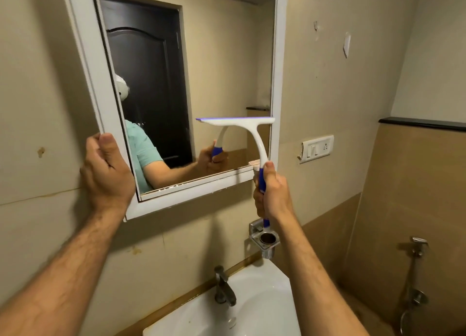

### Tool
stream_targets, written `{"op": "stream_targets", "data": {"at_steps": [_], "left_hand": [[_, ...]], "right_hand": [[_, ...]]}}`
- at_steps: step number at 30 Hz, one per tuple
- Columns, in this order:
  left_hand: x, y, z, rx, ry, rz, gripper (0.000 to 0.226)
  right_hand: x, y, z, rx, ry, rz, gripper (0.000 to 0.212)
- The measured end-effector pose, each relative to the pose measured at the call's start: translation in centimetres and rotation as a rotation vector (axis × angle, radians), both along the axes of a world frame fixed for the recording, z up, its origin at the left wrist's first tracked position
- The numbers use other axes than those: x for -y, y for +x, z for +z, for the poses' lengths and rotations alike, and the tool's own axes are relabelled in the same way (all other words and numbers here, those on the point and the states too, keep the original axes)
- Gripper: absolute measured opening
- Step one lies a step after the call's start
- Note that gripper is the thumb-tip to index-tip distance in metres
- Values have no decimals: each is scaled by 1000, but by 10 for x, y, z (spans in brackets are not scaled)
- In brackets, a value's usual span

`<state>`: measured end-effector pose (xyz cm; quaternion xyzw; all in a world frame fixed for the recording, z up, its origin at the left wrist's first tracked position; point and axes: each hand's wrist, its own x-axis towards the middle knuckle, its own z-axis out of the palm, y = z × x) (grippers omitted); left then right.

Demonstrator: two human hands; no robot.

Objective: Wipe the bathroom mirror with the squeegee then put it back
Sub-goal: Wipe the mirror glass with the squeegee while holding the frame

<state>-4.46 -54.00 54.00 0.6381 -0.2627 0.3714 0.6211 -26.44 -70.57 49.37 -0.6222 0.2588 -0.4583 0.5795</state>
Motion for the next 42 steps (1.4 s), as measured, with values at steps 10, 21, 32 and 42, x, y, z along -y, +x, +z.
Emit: {"op": "stream_targets", "data": {"at_steps": [10,21,32,42], "left_hand": [[3,5,-1,45,-44,-1,41],[0,2,0,35,-53,-52,41],[2,2,0,46,-70,-76,35],[2,3,-1,52,-93,-90,35]], "right_hand": [[-41,5,-1,42,-42,42,63],[-75,56,41,53,-299,46,52],[-84,44,-8,17,-277,61,54],[-87,58,-14,-18,-345,-26,53]]}}
